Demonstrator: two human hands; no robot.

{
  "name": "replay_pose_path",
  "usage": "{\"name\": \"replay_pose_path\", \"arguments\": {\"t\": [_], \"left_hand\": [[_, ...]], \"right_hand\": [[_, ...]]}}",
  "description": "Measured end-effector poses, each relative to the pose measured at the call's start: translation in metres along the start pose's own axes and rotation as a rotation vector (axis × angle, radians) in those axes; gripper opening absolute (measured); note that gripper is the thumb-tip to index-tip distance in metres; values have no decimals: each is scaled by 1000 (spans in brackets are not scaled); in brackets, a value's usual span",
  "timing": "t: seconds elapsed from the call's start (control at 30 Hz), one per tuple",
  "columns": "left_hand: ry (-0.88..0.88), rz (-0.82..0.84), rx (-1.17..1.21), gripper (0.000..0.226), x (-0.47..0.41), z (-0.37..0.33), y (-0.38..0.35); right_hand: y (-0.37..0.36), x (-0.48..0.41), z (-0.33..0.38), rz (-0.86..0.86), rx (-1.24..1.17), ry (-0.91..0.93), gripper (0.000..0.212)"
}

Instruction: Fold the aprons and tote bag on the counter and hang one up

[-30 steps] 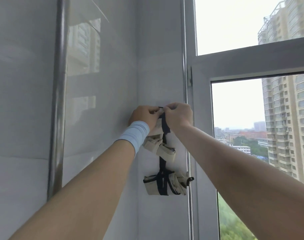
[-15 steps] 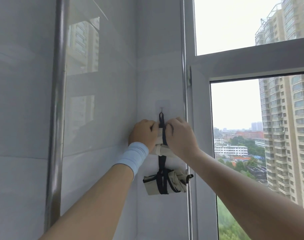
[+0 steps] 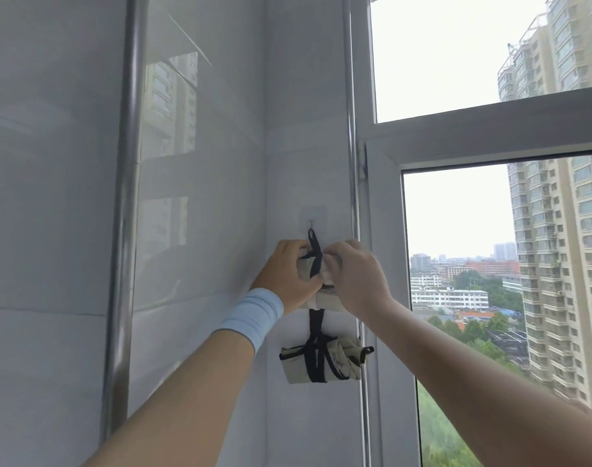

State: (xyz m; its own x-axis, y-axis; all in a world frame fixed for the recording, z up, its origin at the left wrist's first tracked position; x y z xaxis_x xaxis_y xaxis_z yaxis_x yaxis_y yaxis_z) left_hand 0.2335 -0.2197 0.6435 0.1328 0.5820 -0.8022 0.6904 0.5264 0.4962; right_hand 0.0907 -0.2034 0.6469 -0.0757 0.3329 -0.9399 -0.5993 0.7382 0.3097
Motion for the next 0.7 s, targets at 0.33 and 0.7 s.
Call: {"name": "replay_pose_path", "arguments": {"t": [0.33,0.7], "left_hand": [[-83,-65,-291,60,12,13,-9],[19,139,-270,73,24,14,-17]], "right_hand": [[-26,23,7,180,371,250,48],[-30,39,0,307,465,234,59]]}}
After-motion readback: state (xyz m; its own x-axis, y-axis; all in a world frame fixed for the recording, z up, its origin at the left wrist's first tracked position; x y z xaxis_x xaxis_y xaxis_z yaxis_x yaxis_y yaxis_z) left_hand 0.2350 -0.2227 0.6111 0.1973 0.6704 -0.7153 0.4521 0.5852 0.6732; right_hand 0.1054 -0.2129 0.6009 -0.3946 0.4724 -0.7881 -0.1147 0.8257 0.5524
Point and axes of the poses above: each hand's wrist, its own x-axis away from the middle knuckle, its own y-axis out of the back of the hand, z = x × y, the point moved 7 cm from there along -x, towards the middle knuckle, and after that the axes turned 3 degrees about y, right-handed, at the moved point
